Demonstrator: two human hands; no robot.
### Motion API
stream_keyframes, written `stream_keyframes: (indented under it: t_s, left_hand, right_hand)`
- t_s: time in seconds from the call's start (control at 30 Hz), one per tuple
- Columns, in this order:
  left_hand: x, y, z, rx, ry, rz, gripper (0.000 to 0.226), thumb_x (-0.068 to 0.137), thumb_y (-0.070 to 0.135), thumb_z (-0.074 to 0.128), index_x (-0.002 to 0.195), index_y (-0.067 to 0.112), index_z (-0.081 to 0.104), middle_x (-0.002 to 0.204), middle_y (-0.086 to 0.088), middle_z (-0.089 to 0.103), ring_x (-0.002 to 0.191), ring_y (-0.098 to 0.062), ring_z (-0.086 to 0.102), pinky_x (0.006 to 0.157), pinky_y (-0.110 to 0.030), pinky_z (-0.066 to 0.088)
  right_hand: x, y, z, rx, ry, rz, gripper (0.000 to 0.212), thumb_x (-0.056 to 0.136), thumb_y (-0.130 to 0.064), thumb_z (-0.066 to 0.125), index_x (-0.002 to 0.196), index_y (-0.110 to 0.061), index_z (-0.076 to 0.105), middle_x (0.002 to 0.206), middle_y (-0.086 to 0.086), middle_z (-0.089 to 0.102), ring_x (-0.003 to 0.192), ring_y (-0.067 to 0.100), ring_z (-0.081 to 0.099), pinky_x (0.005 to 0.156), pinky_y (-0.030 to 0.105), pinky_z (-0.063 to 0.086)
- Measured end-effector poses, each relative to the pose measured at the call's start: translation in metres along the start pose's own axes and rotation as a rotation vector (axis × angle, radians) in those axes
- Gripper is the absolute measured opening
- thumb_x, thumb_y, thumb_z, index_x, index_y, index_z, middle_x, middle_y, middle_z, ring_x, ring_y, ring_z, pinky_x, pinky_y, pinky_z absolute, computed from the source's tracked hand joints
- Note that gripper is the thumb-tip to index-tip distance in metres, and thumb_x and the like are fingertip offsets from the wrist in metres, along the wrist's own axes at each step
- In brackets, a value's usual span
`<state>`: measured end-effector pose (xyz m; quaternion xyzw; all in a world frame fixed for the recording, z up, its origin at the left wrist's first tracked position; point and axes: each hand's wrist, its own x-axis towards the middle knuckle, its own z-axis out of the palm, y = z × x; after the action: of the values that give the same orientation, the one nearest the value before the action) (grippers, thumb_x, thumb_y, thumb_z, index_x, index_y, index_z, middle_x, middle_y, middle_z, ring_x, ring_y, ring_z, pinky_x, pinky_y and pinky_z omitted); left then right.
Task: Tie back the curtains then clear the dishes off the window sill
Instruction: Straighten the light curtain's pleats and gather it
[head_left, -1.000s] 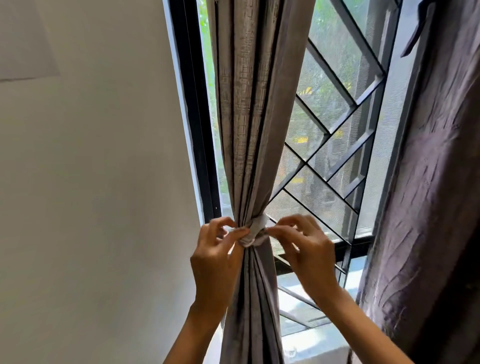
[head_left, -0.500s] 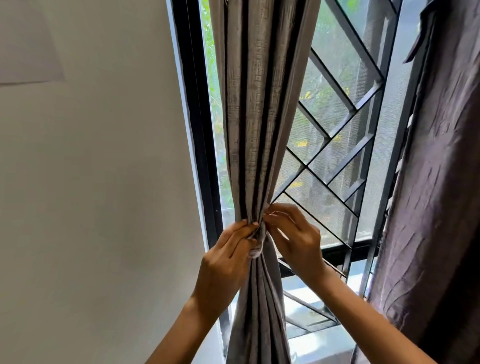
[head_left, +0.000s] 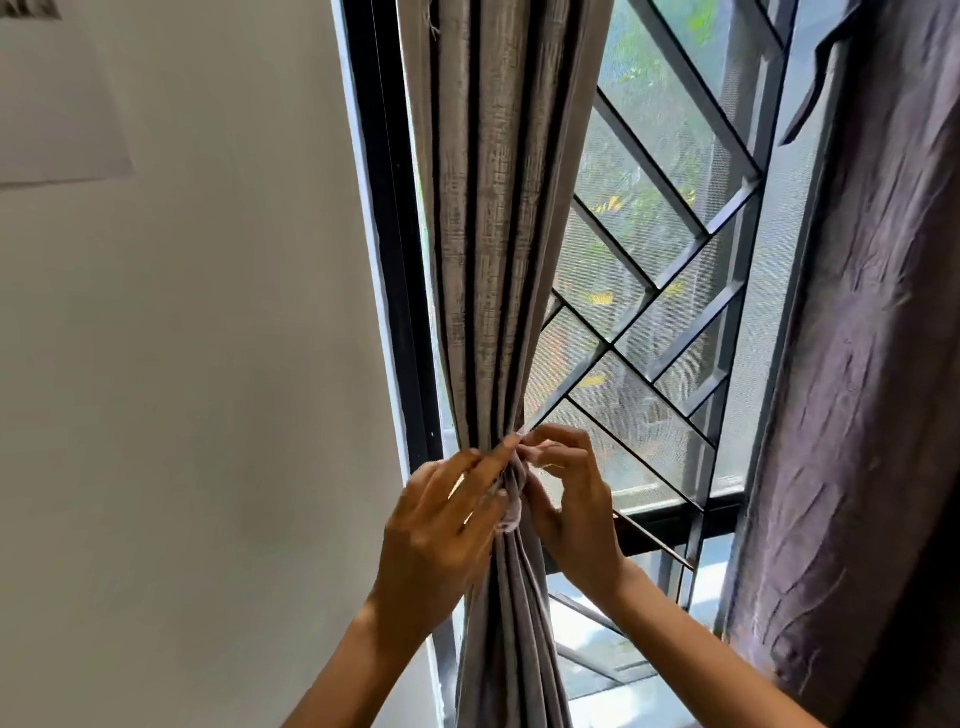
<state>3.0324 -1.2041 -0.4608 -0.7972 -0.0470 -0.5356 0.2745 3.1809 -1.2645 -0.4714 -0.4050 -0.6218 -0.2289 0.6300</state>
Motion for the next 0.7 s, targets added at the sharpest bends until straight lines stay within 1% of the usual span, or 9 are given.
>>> stream_keyframes:
  t_s: [0.03, 0.1, 0.2, 0.3, 0.4, 0.5, 0.57, 0.63, 0.7]
  left_hand:
    - [0.003, -0.003, 0.000, 0.039, -0.004, 0.040, 0.022, 0.093, 0.021, 0.056, 0.093, 0.009, 0.074, 0.121, -0.007, 0.065, 0.108, -0.024, 0.056, 0.091, -0.034, 0.042]
    - [0.009, -0.009, 0.001, 0.065, -0.003, 0.044, 0.024, 0.095, 0.021, 0.053, 0.089, 0.011, 0.074, 0.118, -0.003, 0.067, 0.104, -0.022, 0.054, 0.087, -0.032, 0.038]
    - [0.015, -0.012, 0.005, 0.048, 0.042, -0.025, 0.034, 0.099, 0.024, 0.046, 0.087, 0.012, 0.076, 0.108, 0.000, 0.071, 0.099, -0.019, 0.053, 0.082, -0.031, 0.036]
    - [0.018, -0.009, 0.007, 0.018, 0.094, -0.088, 0.037, 0.100, 0.027, 0.042, 0.096, 0.011, 0.075, 0.096, 0.000, 0.074, 0.097, -0.018, 0.052, 0.082, -0.033, 0.034]
    - [0.019, -0.005, 0.009, -0.015, 0.131, -0.135, 0.033, 0.098, 0.028, 0.047, 0.095, 0.011, 0.075, 0.087, 0.001, 0.075, 0.098, -0.019, 0.053, 0.085, -0.035, 0.033]
    - [0.019, 0.002, 0.008, -0.036, 0.155, -0.170, 0.021, 0.089, 0.024, 0.060, 0.098, 0.010, 0.074, 0.087, 0.000, 0.075, 0.100, -0.018, 0.053, 0.088, -0.033, 0.031]
    - [0.018, 0.005, 0.007, -0.068, 0.178, -0.196, 0.020, 0.086, 0.020, 0.063, 0.099, 0.009, 0.073, 0.087, -0.002, 0.074, 0.098, -0.018, 0.054, 0.087, -0.031, 0.031]
    - [0.016, 0.007, 0.007, -0.104, 0.195, -0.174, 0.021, 0.091, 0.020, 0.058, 0.098, 0.007, 0.073, 0.092, -0.002, 0.073, 0.097, -0.018, 0.054, 0.085, -0.029, 0.032]
    - [0.015, 0.009, 0.006, -0.120, 0.174, -0.132, 0.023, 0.093, 0.019, 0.055, 0.099, 0.006, 0.073, 0.099, 0.002, 0.070, 0.098, -0.017, 0.054, 0.083, -0.030, 0.035]
  right_hand:
    - [0.001, 0.000, -0.001, 0.024, 0.009, 0.017, 0.027, 0.085, 0.001, 0.057, 0.104, -0.013, 0.044, 0.114, -0.002, 0.048, 0.102, 0.013, 0.061, 0.077, 0.031, 0.054]
    - [0.001, 0.000, -0.002, 0.047, -0.007, 0.032, 0.029, 0.086, 0.001, 0.054, 0.105, -0.015, 0.039, 0.115, -0.003, 0.044, 0.098, 0.020, 0.063, 0.077, 0.035, 0.055]
    - [0.004, 0.000, -0.010, 0.027, -0.063, 0.037, 0.045, 0.079, 0.013, 0.054, 0.107, -0.015, 0.035, 0.116, 0.000, 0.042, 0.097, 0.017, 0.058, 0.076, 0.036, 0.055]
    - [0.012, -0.003, -0.021, 0.093, -0.166, 0.092, 0.049, 0.076, 0.016, 0.053, 0.109, -0.014, 0.032, 0.112, 0.008, 0.045, 0.092, 0.016, 0.057, 0.067, 0.045, 0.052]
    - [0.027, -0.010, -0.032, 0.215, -0.238, 0.158, 0.050, 0.079, 0.012, 0.058, 0.110, -0.017, 0.031, 0.103, 0.007, 0.046, 0.081, 0.025, 0.055, 0.061, 0.048, 0.048]
    - [0.033, -0.018, -0.040, 0.278, -0.252, 0.183, 0.050, 0.080, 0.012, 0.059, 0.108, -0.018, 0.031, 0.099, 0.008, 0.046, 0.082, 0.028, 0.053, 0.062, 0.042, 0.049]
    - [0.025, -0.021, -0.043, 0.192, -0.229, 0.139, 0.046, 0.080, 0.012, 0.061, 0.110, -0.013, 0.037, 0.102, 0.006, 0.049, 0.091, 0.022, 0.056, 0.073, 0.034, 0.053]
    - [0.010, -0.020, -0.042, -0.045, -0.137, 0.017, 0.037, 0.081, 0.005, 0.067, 0.110, -0.008, 0.046, 0.107, 0.005, 0.051, 0.099, 0.019, 0.057, 0.083, 0.031, 0.051]
    - [0.000, -0.016, -0.041, -0.331, -0.063, -0.075, 0.031, 0.080, -0.009, 0.074, 0.105, -0.010, 0.057, 0.107, 0.003, 0.056, 0.100, 0.019, 0.057, 0.088, 0.030, 0.044]
